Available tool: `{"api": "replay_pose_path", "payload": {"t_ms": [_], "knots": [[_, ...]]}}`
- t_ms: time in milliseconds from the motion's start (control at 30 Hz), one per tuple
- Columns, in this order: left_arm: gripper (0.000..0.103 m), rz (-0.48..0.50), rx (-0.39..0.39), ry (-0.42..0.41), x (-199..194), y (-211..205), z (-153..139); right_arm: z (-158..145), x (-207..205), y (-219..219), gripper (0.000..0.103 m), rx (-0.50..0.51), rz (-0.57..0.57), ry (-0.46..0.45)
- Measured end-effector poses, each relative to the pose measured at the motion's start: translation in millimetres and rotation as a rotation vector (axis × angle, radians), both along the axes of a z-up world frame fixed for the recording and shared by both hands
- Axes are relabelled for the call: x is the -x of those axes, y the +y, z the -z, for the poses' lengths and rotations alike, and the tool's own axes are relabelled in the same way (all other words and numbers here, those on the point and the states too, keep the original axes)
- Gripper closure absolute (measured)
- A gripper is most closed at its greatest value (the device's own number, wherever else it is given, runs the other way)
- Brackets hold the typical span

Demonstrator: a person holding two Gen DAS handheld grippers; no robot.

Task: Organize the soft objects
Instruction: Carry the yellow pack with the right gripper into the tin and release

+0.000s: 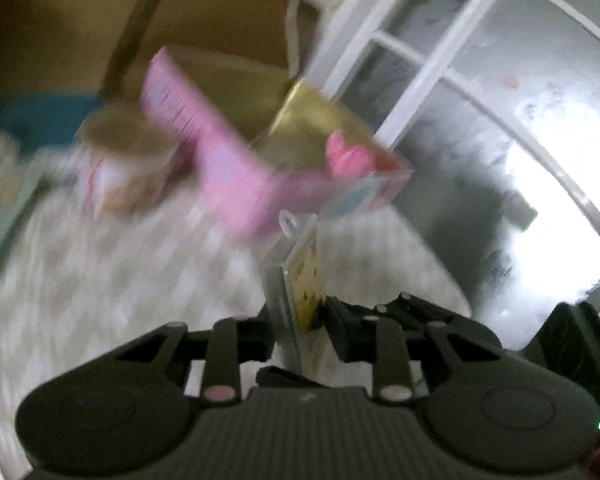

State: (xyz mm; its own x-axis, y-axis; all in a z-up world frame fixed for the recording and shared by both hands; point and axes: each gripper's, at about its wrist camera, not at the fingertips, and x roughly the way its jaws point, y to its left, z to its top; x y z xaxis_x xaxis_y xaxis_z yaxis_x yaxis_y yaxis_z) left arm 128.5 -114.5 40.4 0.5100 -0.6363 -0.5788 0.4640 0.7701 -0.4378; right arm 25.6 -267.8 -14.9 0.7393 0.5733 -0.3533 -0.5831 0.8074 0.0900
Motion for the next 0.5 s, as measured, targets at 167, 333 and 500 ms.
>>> {"api": "replay_pose_path", "payload": {"t_ms": [167, 333, 500], "knots": [[0.077, 0.018, -0.008, -0.108, -41.7, -41.0, -37.9, -33.7, -26.8, -24.7, 0.044, -0.006, 0.124, -0.164], [0.075, -0.023, -0.027, -0.126, -87.1, -81.6, -38.8, -50.2, -79.0, -47.8, 0.044, -0.027, 0.22, -0.177], [0.07, -0.097, -0.099, -0.131, -112.2, -104.4, -17.3, -37.5, -129.6, -55.6, 0.043, 0.034, 0.338, -0.122]]}}
